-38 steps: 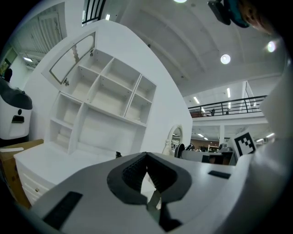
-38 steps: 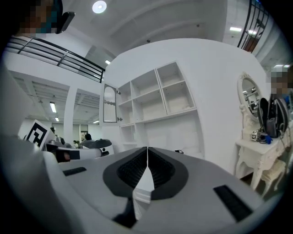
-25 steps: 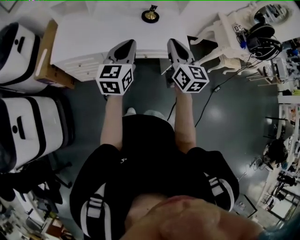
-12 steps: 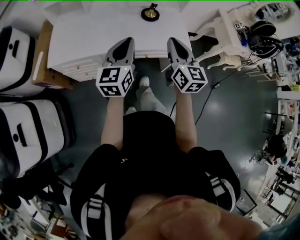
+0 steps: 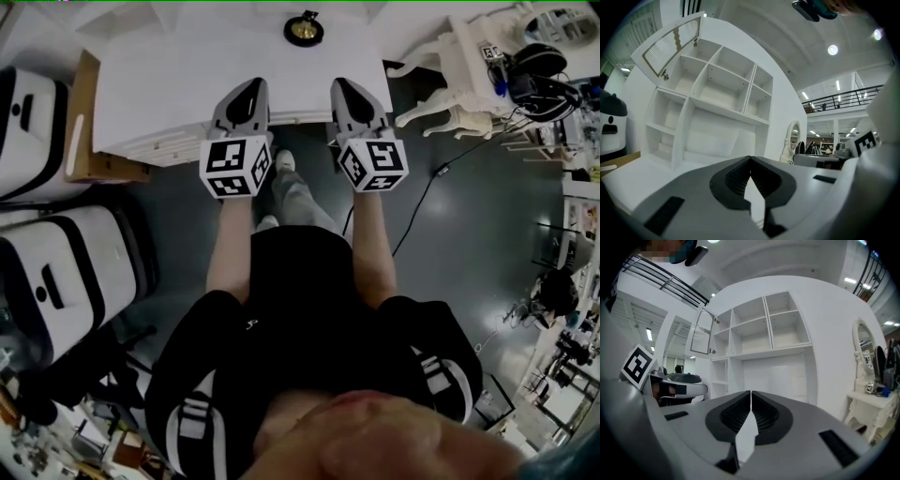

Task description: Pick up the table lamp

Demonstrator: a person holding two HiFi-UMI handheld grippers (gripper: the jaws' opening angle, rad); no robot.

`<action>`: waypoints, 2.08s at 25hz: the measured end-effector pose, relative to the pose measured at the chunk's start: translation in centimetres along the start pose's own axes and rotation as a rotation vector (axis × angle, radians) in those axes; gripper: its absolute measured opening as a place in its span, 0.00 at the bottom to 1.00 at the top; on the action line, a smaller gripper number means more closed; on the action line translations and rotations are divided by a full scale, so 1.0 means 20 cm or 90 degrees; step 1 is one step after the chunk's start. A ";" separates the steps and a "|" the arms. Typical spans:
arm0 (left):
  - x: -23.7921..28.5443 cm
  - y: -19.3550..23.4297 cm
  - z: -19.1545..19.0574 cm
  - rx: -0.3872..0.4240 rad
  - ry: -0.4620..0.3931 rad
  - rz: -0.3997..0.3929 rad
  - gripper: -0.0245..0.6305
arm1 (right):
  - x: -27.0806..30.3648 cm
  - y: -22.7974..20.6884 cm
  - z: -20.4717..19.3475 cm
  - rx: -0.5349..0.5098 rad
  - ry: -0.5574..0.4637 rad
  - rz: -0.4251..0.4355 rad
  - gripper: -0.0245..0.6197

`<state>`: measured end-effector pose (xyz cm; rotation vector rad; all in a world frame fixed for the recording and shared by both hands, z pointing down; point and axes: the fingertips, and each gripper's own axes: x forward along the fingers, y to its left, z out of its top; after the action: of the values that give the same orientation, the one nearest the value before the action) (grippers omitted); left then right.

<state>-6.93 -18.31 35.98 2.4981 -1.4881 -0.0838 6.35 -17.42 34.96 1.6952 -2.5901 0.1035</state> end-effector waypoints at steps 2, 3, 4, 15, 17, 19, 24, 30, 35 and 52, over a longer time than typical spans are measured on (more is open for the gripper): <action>0.08 0.01 0.00 0.001 0.000 0.000 0.05 | 0.05 -0.06 -0.03 0.009 0.000 0.003 0.08; 0.13 0.01 0.00 0.001 0.002 -0.001 0.05 | 0.07 -0.09 -0.04 0.012 0.001 0.004 0.07; 0.17 0.01 -0.01 0.001 0.005 -0.002 0.05 | 0.10 -0.12 -0.05 0.016 0.003 0.005 0.07; 0.62 0.13 -0.17 0.002 0.062 -0.012 0.05 | 0.48 -0.35 -0.24 0.062 0.019 0.031 0.16; 0.68 0.15 -0.21 0.003 0.072 -0.014 0.05 | 0.53 -0.39 -0.29 0.064 0.026 0.031 0.16; 0.75 0.16 -0.25 0.006 0.080 -0.020 0.05 | 0.60 -0.45 -0.33 0.062 0.030 0.028 0.16; 0.91 0.20 -0.36 0.009 0.111 -0.022 0.05 | 0.77 -0.57 -0.44 0.052 0.041 0.030 0.16; 0.99 0.30 -0.47 0.002 0.131 -0.015 0.05 | 0.95 -0.60 -0.58 0.031 0.067 0.056 0.25; 1.05 0.36 -0.52 -0.007 0.144 -0.004 0.05 | 1.08 -0.64 -0.68 0.038 0.087 0.066 0.29; 1.26 0.50 -0.70 -0.036 0.188 0.035 0.05 | 1.52 -0.88 -0.97 0.052 0.125 0.049 0.35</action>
<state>-1.02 -42.58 53.63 2.3034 -1.4077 0.2389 10.38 -50.63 57.10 1.5219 -2.5361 0.3642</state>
